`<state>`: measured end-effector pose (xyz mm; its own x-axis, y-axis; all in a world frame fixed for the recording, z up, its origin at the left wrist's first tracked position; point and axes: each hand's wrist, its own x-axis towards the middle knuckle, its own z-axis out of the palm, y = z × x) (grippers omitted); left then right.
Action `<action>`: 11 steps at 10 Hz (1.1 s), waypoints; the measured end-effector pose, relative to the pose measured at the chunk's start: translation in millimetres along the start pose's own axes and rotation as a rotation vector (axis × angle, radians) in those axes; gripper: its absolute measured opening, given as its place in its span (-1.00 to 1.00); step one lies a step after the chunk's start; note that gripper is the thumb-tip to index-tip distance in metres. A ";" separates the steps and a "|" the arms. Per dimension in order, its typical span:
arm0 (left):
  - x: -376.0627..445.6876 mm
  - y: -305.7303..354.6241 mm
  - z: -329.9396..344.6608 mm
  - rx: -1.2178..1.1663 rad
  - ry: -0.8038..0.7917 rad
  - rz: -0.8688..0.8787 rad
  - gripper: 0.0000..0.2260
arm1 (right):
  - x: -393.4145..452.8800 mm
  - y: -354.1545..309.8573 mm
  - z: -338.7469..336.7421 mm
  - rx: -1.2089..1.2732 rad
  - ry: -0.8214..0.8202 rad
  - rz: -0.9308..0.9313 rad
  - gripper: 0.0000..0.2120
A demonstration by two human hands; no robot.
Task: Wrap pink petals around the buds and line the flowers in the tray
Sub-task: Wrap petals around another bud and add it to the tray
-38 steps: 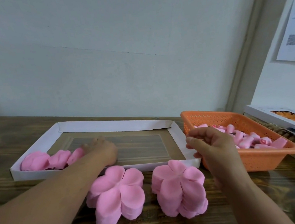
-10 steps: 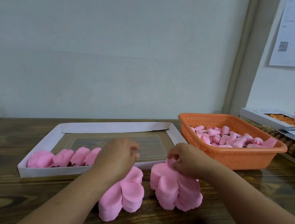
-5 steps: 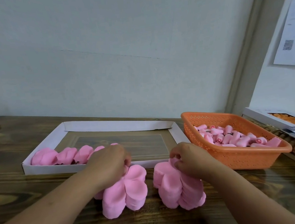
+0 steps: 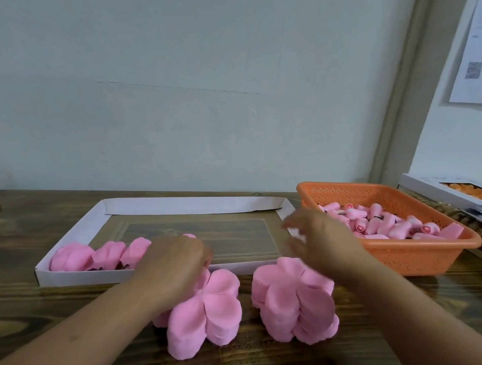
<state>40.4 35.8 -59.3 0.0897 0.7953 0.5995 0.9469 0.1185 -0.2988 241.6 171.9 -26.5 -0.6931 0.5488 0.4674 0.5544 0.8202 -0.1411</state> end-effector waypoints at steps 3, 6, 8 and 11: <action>-6.7 -9.1 1.1 -0.294 -0.022 -0.049 -0.70 | 35.6 108.2 -58.8 -0.279 -0.486 0.509 -0.83; 4.9 -18.5 -11.7 -0.501 -0.420 -0.247 -0.76 | 28.3 135.4 -52.1 -0.363 -0.743 0.374 -0.70; 2.0 -21.1 -13.3 -0.339 -0.498 -0.156 -0.74 | 29.3 131.2 -49.3 -0.471 -0.776 0.325 -0.73; 1.9 -21.2 -16.4 -0.282 -0.476 -0.140 -0.81 | 27.0 135.9 -43.6 -0.307 -0.449 0.374 -0.78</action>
<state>25.5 25.0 -39.7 -0.1297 0.9714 0.1991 0.9914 0.1306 0.0087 318.3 291.1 5.0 -0.5160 0.8564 0.0164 0.8553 0.5142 0.0633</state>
